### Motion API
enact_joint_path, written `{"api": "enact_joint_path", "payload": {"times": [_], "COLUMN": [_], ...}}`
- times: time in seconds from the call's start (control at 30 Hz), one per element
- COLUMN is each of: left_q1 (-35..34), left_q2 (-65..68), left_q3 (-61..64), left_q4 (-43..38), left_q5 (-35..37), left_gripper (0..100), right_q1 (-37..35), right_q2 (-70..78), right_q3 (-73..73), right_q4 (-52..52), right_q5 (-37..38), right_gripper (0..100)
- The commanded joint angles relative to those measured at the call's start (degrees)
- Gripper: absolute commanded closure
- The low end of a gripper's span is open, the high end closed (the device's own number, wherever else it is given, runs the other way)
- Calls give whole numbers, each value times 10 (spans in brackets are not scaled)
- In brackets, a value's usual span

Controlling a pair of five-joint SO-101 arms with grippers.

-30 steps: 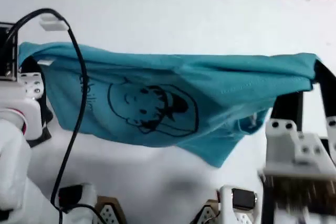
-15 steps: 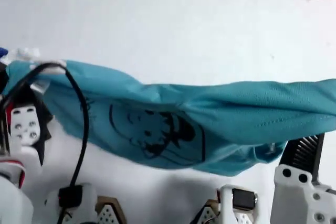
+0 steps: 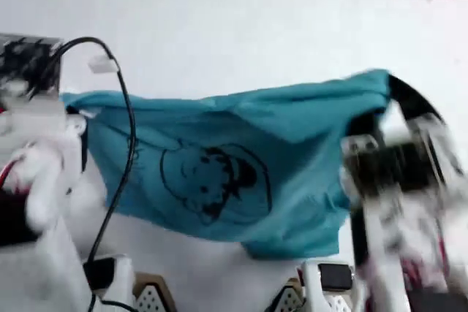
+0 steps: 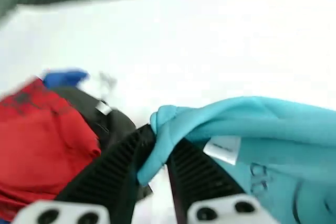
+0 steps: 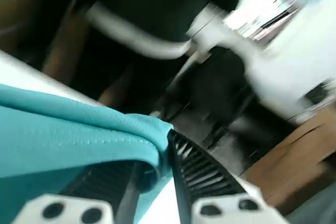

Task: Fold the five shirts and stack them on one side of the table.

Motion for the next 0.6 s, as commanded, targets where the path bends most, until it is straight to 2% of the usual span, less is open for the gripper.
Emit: {"api": "enact_joint_path", "payload": {"times": [0.0,0.13,0.27,0.4,0.57], "left_q1": [4,5,5,5,6], "left_q2": [-4,58,175,308,466], "left_q3": [69,100,54,-81,-309], "left_q4": [-75,-141,-192,-187,-118], "left_q5": [-1,-1,0,0,-1], "left_gripper": [975,975,975,975,975], "right_q1": [-10,-7,-7,-7,-7], "right_q2": [25,66,138,218,312], "right_q3": [125,213,220,163,52], "right_q4": [-86,-182,-240,-265,-263], "right_q5": [-21,-21,-20,-20,-20], "right_gripper": [980,980,980,980,980]}}
